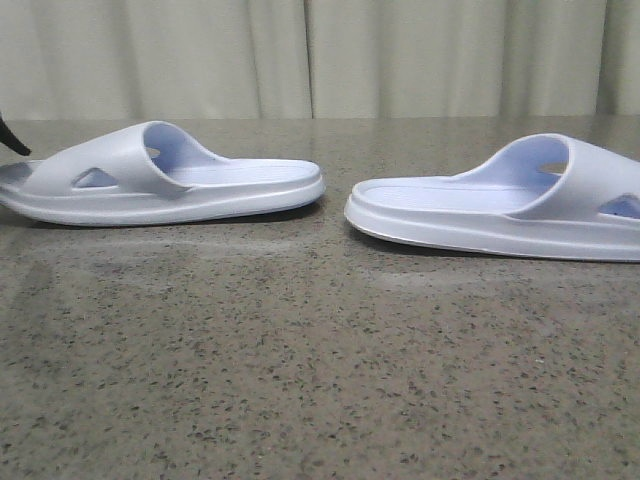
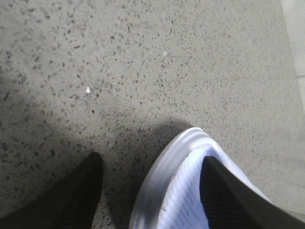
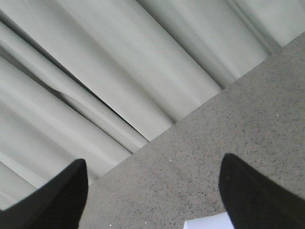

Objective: Insert blue slippers together front up
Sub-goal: 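Lower the left gripper and pinch the slipper's heel rim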

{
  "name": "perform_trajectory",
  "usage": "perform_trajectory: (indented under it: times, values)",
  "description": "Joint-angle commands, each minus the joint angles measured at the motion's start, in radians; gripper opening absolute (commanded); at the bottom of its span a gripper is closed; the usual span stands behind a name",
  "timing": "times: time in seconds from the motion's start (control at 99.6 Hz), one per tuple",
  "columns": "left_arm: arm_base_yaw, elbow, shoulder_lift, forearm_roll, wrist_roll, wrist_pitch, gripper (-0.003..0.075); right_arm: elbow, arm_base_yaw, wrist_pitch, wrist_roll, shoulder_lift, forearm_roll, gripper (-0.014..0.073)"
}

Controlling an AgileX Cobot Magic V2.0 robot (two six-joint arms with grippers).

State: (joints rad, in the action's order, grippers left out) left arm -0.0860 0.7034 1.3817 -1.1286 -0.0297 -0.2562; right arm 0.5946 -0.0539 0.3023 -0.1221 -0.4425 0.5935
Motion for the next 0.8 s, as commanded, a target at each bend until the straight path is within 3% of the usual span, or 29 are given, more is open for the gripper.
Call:
perform_trajectory:
  times: [0.0,0.793]
  values:
    - [-0.009,0.017,-0.008,-0.009,-0.001,0.004,0.0400,0.034,-0.006,-0.064,0.005,-0.013,0.006,0.0498]
    - [-0.017,0.017,-0.006,-0.049,-0.086,-0.004,0.0400,0.034,-0.006,-0.072,0.005,-0.013,0.006,0.0498]
